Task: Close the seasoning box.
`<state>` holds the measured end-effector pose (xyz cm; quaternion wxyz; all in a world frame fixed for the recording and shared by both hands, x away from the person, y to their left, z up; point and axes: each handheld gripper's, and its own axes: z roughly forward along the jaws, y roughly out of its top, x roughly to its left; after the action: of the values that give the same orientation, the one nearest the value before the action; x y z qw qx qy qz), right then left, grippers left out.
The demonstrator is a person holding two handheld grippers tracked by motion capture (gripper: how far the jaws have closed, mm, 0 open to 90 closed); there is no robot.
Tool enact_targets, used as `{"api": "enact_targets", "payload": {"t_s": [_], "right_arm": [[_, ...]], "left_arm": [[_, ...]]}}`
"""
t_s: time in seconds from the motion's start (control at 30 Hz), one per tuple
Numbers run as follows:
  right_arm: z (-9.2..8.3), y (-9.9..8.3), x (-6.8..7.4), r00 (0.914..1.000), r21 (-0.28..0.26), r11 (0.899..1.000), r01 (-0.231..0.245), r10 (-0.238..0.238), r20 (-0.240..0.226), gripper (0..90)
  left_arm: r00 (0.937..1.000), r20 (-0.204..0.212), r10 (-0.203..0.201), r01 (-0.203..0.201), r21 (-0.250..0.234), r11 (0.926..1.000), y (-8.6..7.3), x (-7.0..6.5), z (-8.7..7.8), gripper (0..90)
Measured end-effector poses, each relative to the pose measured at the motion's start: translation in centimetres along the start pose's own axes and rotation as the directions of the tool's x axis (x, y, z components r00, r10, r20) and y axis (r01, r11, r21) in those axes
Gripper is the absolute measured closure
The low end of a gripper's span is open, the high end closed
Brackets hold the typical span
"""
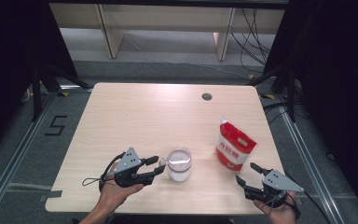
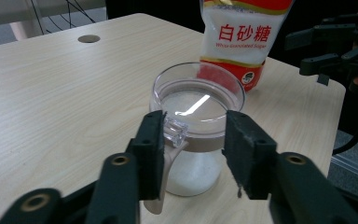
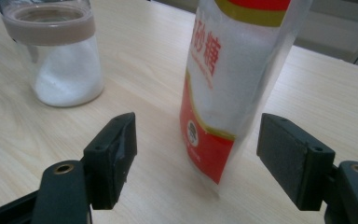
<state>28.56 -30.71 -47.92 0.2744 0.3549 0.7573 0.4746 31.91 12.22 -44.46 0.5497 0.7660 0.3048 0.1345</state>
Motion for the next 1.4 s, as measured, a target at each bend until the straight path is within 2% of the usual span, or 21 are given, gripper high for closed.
{"api": "enact_targets", "payload": {"t_s": [0.07, 0.13, 0.23, 0.3, 0.37, 0.47, 0.5, 0.53, 0.6, 0.63, 0.73, 0.77, 0.9, 0.97, 1.0, 1.03, 1.1, 1.2, 1.23, 1.27, 1.4], "right_arm": [[0.0, 0.1, 0.0, 1.0, -0.02, 1.0, 0.0, 0.0, 0.006, 28.4], [-0.1, 0.1, 0.4, 0.999, -0.012, 0.999, -0.044, 0.044, -0.003, 27.2], [0.0, 0.2, 0.1, 0.9996, -0.027, 0.999, -0.027, 0.027, -0.01, 24.9], [-0.1, 0.2, 0.1, 0.9975, -0.023, 0.997, -0.07, 0.069, -0.01, 21.7], [-0.1, 0.2, 0.0, 0.996, -0.022, 0.996, -0.09, 0.089, -0.004, 19.3], [-0.2, 0.2, -0.2, 0.9979, -0.047, 0.997, -0.063, 0.063, 0.014, 19.4], [-0.3, 0.3, 0.1, 0.9947, -0.031, 0.994, -0.103, 0.103, 0.006, 19.4], [-0.4, 0.3, 0.1, 0.9943, -0.029, 0.994, -0.106, 0.106, 0.007, 19.3], [-0.2, 0.3, 0.1, 0.9958, -0.035, 0.995, -0.091, 0.091, -0.002, 18.3], [-0.2, 0.3, 0.2, 0.9958, -0.028, 0.995, -0.092, 0.092, -0.004, 18.3], [-0.3, 0.4, 0.1, 0.9975, -0.031, 0.997, -0.071, 0.071, 0.004, 18.3], [-0.4, 0.4, 0.3, 0.9948, -0.024, 0.995, -0.102, 0.102, 0.007, 18.3], [-0.4, 0.4, -0.1, 0.9981, -0.051, 0.997, -0.058, 0.059, 0.02, 18.1], [-0.5, 0.5, 0.3, 0.9947, -0.037, 0.994, -0.101, 0.102, 0.015, 18.2], [-0.6, 0.5, 0.3, 0.9947, -0.033, 0.994, -0.101, 0.101, 0.016, 18.2], [-0.5, 0.5, 0.0, 0.9977, -0.047, 0.997, -0.062, 0.063, 0.024, 18.2], [-0.5, 0.5, 0.2, 0.9967, -0.041, 0.996, -0.081, 0.081, 0.009, 18.2], [-0.6, 0.5, 0.2, 0.9967, -0.04, 0.996, -0.08, 0.081, 0.014, 18.2], [-0.6, 0.5, 0.1, 0.9981, -0.049, 0.997, -0.058, 0.059, 0.015, 18.2], [-0.6, 0.5, 0.2, 0.9974, -0.039, 0.997, -0.071, 0.071, 0.008, 18.2], [-0.7, 0.4, 0.7, 0.9944, -0.014, 0.994, -0.106, 0.106, -0.006, 18.2]], "left_arm": [[0.9999, -0.015, -0.002, 0.002, -0.001, 1.0, 0.0, 0.1, -0.2, 44.3], [0.9998, -0.02, -0.002, 0.002, 0.003, 1.0, 0.0, 0.3, -0.3, 37.4], [0.9992, -0.04, 0.006, -0.005, 0.009, 0.9999, -0.2, 0.5, -0.7, 33.2], [0.9991, -0.041, -0.01, 0.01, 0.007, 0.9999, -0.4, 0.5, -0.9, 30.5], [0.9992, -0.04, -0.009, 0.009, 0.007, 0.9999, -0.6, 0.4, -1.1, 29.5], [0.9997, -0.026, -0.005, 0.005, 0.02, 0.9998, -0.8, 0.4, -1.3, 28.0], [0.9996, -0.029, -0.004, 0.005, 0.029, 0.9996, -0.9, 0.3, -1.3, 27.0], [0.9996, -0.027, -0.004, 0.005, 0.034, 0.9994, -1.0, 0.3, -1.4, 26.6], [0.9997, -0.022, 0.009, -0.008, 0.036, 0.9993, -1.2, 0.4, -1.5, 25.6], [0.9996, -0.028, -0.007, 0.008, 0.037, 0.9993, -1.3, 0.3, -1.6, 25.4], [0.9996, -0.028, -0.007, 0.008, 0.031, 0.9995, -1.5, 0.3, -1.7, 24.8], [0.9995, -0.03, -0.002, 0.003, 0.032, 0.9995, -1.6, 0.3, -1.8, 24.5], [0.9996, -0.026, -0.008, 0.009, 0.047, 0.9989, -2.1, 0.4, -2.0, 22.1], [0.9999, -0.009, -0.006, 0.007, 0.059, 0.9982, -2.3, 0.4, -2.1, 20.5], [0.9999, -0.005, -0.011, 0.011, 0.061, 0.9981, -2.4, 0.3, -2.2, 19.6], [0.9999, -0.003, 0.01, -0.01, 0.062, 0.998, -2.5, 0.4, -2.2, 18.9], [0.9999, -0.004, -0.011, 0.011, 0.06, 0.9981, -2.9, 0.3, -2.4, 18.3], [0.9998, -0.01, 0.014, -0.014, 0.074, 0.9972, -3.3, 0.5, -2.7, 17.7], [0.9999, -0.013, 0.009, -0.008, 0.076, 0.9971, -3.5, 0.5, -2.8, 17.5], [0.9995, -0.02, -0.025, 0.026, 0.075, 0.9968, -3.7, 0.3, -2.8, 17.5], [0.9998, -0.018, -0.001, 0.003, 0.09, 0.9959, -4.2, 0.4, -3.0, 16.9]]}}
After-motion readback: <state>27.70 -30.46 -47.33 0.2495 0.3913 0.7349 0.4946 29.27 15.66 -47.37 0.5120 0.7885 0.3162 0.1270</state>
